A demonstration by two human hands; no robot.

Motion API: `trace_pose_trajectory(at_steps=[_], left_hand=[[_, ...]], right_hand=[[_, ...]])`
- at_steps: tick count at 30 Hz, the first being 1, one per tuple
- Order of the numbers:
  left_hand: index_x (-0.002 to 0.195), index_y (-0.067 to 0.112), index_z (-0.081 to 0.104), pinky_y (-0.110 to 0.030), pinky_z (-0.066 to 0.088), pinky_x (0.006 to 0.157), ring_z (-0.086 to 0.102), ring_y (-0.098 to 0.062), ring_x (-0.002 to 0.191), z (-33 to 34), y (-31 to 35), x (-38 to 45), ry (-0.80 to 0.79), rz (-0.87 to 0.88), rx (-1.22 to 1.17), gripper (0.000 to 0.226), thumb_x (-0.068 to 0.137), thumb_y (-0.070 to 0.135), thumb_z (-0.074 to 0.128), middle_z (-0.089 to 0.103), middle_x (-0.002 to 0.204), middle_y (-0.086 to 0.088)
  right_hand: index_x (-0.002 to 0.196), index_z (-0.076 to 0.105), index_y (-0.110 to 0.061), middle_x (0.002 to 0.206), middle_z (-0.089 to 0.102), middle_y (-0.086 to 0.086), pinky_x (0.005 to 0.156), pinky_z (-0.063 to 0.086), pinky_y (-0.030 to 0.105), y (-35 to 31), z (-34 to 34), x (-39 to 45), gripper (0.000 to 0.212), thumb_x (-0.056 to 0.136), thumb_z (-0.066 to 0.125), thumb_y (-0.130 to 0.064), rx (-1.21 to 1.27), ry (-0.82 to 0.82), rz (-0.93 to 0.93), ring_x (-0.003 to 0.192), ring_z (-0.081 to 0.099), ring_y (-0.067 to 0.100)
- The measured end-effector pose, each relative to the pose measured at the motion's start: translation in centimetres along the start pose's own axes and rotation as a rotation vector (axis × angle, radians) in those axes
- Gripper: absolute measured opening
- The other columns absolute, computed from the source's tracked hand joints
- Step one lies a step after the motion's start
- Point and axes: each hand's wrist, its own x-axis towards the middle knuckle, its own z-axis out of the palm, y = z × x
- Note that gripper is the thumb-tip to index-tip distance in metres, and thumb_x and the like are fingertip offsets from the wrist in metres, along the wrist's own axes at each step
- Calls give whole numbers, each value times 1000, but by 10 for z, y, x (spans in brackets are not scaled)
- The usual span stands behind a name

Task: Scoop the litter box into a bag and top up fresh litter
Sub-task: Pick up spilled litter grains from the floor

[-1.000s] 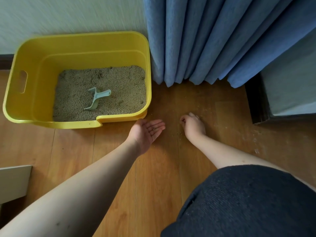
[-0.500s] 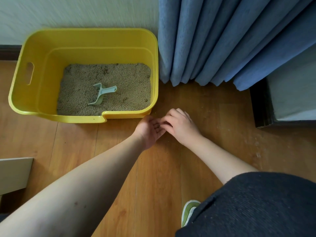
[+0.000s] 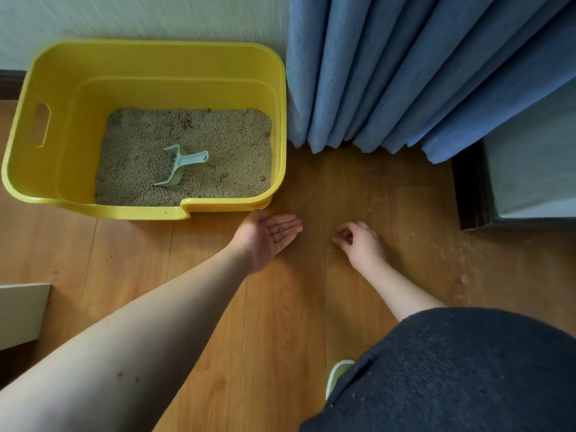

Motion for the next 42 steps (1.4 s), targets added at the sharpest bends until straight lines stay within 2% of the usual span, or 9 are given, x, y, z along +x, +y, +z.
trace_pose_trajectory(at_steps=[12, 17, 21, 27, 30, 33, 36, 38, 42], left_hand=[[108, -7, 65, -37, 47, 102, 64, -32, 111, 4, -7, -3, -14, -5, 84, 54, 100, 23, 20, 68, 115, -24], [104, -7, 66, -36, 48, 99, 65, -32, 109, 8, -9, -2, 0, 8, 98, 55, 100, 23, 20, 69, 111, -23], [100, -5, 65, -38, 47, 99, 65, -31, 104, 14, -15, 1, -7, 12, 100, 51, 100, 23, 22, 70, 105, -23], [96, -1, 61, -34, 51, 85, 63, -23, 83, 20, -15, 3, -13, 32, 42, 43, 101, 23, 26, 65, 91, -16], [96, -6, 65, -29, 53, 78, 66, -27, 87, 15, -13, 1, 8, 20, 76, 51, 102, 24, 24, 70, 92, -21], [101, -6, 66, -27, 54, 74, 68, -28, 94, 9, -9, 0, 19, -2, 108, 54, 102, 25, 22, 71, 100, -22], [102, -6, 66, -29, 53, 80, 68, -29, 97, 6, -6, -1, 11, 3, 99, 55, 102, 25, 21, 71, 103, -22], [105, -7, 65, -31, 53, 84, 68, -30, 100, 5, -7, -3, 4, -3, 87, 56, 102, 25, 20, 71, 105, -23], [106, -8, 65, -32, 53, 86, 68, -31, 102, 3, -6, -1, -16, -4, 62, 55, 102, 25, 20, 70, 108, -23]], right_hand=[[107, 68, -17, 113, 59, 6, 93, 47, 36, -2, 9, -4, 19, 93, 57, -24, -223, 38, -110, 114, 51, 26], [103, 67, -16, 108, 59, 0, 85, 47, 31, -19, -4, -9, 16, 94, 56, -24, -109, 152, -140, 105, 52, 20], [99, 67, -16, 105, 60, -3, 84, 43, 25, -63, -20, -22, 13, 92, 60, -24, -4, 220, -404, 100, 50, 12], [95, 72, -17, 103, 61, -2, 86, 42, 39, -85, -20, -23, 15, 90, 62, -27, -205, 200, -636, 101, 53, 21], [100, 71, -18, 103, 63, -4, 82, 40, 30, -77, -27, -20, 17, 93, 57, -25, -67, 265, -519, 98, 52, 15], [111, 67, -18, 113, 62, -4, 84, 44, 23, -54, -26, -12, 23, 97, 51, -26, 97, 275, -192, 103, 54, 14], [114, 65, -21, 116, 59, 0, 83, 48, 28, -24, -13, -4, 24, 96, 52, -29, -3, 71, 7, 104, 58, 21], [111, 66, -23, 110, 57, -1, 78, 44, 27, -11, -3, -4, 21, 94, 57, -33, -76, -66, 37, 102, 57, 22], [104, 66, -27, 107, 56, -2, 89, 46, 36, -4, 6, -5, 17, 88, 64, -32, -109, -21, -13, 106, 53, 23]])
